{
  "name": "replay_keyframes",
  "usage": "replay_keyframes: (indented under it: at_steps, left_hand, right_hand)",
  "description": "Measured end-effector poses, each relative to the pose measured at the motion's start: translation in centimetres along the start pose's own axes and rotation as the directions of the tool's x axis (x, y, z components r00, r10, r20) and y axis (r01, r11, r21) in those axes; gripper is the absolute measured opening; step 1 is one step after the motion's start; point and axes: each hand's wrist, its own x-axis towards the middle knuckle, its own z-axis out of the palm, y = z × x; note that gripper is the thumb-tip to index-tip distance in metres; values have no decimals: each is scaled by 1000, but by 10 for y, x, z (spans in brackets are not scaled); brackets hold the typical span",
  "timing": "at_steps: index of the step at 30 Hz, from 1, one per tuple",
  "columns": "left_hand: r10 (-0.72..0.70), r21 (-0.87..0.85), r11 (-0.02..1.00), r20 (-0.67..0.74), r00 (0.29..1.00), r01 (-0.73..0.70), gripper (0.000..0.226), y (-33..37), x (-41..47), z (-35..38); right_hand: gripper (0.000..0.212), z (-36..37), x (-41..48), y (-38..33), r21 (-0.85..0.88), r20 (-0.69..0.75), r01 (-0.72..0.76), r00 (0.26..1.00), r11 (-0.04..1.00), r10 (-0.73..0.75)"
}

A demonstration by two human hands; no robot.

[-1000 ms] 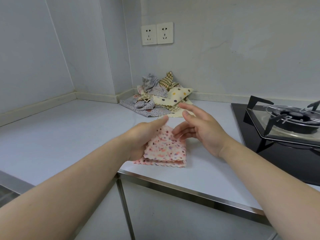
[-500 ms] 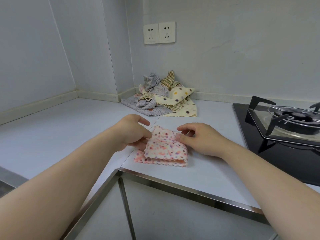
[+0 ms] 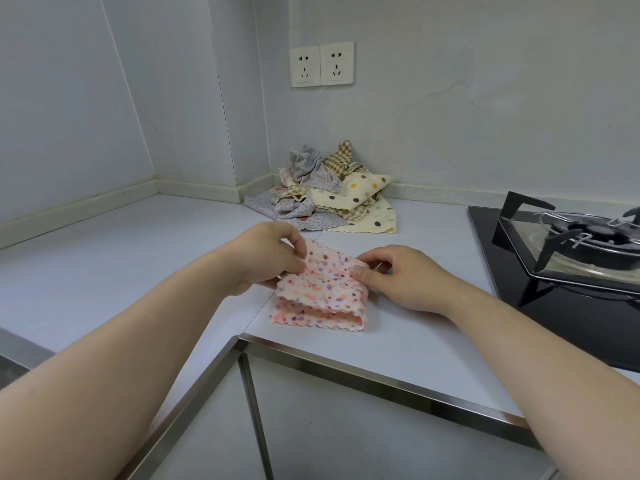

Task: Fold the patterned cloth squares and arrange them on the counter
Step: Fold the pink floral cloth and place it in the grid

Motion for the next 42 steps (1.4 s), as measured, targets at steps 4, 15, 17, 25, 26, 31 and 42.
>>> replay_keyframes:
  at_steps: [4,15,17,25,26,31,42]
  left_hand:
    - [-29,131,991,41,999,23,11,-5,0,2]
    - [-64,186,980,-31,997,69,22,-2,1,3]
    - [-87,191,977,-32,996,91,22,-2,2,3]
    - [-9,316,948,-107,994,43,30,-14,10,10]
    - [25,380,925,-135,991,28,33,-17,12,12]
    - [192,518,852,-175,966,-76,22,-30,15,20]
    - [131,-6,991,-245,961,-137,10,-9,10,19]
  right_hand:
    - [44,2,1,1,-31,-11,8,1000,999,-9]
    - [47,1,0,0,-47,-1,11,1000,999,-11]
    - [45,0,0,0,-48,-2,13,1000,999,-13]
    - [43,-1,-3,-4,-70,1,16,1000,997,-16]
    - [43,0,-3,-4,-70,0,16,1000,997,-16]
    - [43,0,-3,-5,-71,3,23,1000,997,-23]
    - [18,-3,-5,-10,268,-43,70,997,961,-61]
